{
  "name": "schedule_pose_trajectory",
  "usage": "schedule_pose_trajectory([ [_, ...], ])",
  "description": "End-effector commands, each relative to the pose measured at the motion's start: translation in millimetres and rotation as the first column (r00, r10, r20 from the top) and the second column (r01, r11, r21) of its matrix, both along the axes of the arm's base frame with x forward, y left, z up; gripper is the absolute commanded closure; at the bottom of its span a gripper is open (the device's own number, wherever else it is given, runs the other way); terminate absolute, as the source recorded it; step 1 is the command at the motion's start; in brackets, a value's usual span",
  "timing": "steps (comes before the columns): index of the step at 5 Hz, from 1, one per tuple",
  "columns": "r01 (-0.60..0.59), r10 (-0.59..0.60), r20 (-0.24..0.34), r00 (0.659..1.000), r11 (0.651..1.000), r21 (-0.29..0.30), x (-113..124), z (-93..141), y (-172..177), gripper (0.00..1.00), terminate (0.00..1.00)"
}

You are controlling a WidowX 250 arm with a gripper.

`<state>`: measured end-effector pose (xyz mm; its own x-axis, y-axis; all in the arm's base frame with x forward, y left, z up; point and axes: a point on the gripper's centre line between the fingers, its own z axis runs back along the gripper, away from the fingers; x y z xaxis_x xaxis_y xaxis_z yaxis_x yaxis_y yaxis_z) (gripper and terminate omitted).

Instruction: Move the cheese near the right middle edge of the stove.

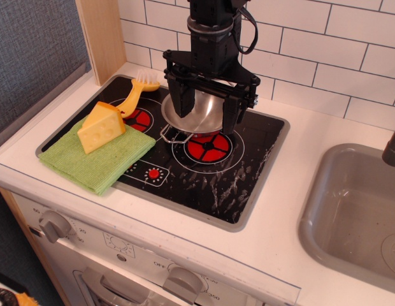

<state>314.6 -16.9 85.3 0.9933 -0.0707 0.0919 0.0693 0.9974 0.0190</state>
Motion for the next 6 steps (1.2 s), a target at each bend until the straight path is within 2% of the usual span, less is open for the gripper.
schedule_pose_trajectory([
  [1, 0.0, 0.0, 0.0, 1.0, 1.0, 0.0, 0.0, 0.0, 0.0, 0.0, 0.0],
  [2, -0.032, 0.032, -0.006, 0.999, 0.999, -0.029, -3.8, -2.1, 15.2, 0.0, 0.0],
  [3, -0.04, 0.04, -0.003, 0.999, 0.999, -0.014, -15.9, -0.2, 43.8, 0.0, 0.0],
  [4, -0.021, 0.02, 0.024, 1.0, 0.998, 0.061, -32.0, 8.5, 79.0, 0.0, 0.0],
  [5, -0.13, 0.127, 0.039, 0.991, 0.988, 0.079, -39.7, 8.8, 113.4, 0.0, 0.0],
  [6, -0.226, 0.223, 0.068, 0.972, 0.973, 0.045, -36.4, 6.1, 137.4, 0.0, 0.0],
])
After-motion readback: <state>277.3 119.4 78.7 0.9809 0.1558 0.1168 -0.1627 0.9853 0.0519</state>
